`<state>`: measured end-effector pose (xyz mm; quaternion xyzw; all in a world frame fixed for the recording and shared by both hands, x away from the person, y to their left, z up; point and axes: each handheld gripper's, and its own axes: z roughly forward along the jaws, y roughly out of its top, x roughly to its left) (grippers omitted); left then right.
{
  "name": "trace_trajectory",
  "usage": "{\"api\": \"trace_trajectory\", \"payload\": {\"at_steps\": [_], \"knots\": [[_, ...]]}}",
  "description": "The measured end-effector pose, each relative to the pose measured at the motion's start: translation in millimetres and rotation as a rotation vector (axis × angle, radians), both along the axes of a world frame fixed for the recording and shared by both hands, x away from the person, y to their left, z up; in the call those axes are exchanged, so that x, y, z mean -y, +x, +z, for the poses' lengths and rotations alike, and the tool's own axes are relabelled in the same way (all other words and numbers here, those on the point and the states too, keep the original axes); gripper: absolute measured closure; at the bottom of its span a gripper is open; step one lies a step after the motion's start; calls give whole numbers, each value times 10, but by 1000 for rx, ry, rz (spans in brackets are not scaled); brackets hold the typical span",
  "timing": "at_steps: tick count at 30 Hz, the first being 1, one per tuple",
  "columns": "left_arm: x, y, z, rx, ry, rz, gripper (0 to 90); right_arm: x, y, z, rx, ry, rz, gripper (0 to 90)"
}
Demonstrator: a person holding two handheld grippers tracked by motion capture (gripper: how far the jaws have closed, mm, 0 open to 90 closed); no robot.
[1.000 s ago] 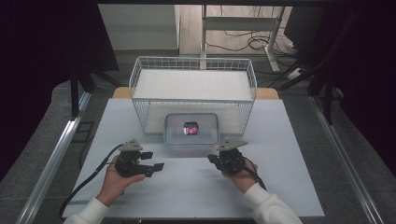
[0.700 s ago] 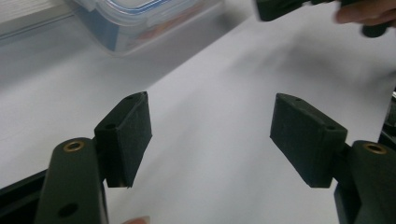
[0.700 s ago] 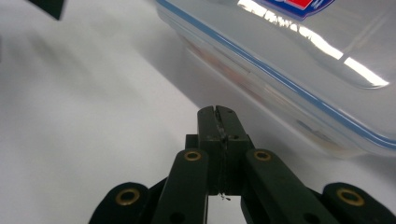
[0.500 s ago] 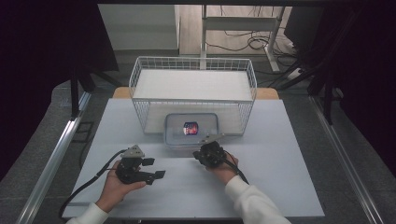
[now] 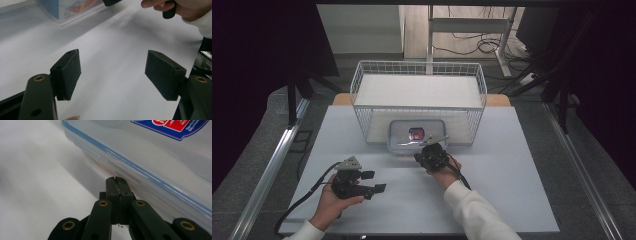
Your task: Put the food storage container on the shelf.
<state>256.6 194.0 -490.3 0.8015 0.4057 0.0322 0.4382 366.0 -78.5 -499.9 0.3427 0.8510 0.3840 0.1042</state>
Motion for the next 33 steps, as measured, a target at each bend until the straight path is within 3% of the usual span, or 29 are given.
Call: {"api": "trace_trajectory", "payload": {"at_steps": [8,26,33], "knots": [[-7,31,10,-11,-36,22,286,4,151,43,-17,46,-46,890],[-24,26,-7,4,-6,16,287,-90,531,22,-3,62,-133,890],[-26,35,-18,2,4,9,285,-114,588,12,-7,69,-147,891]]}}
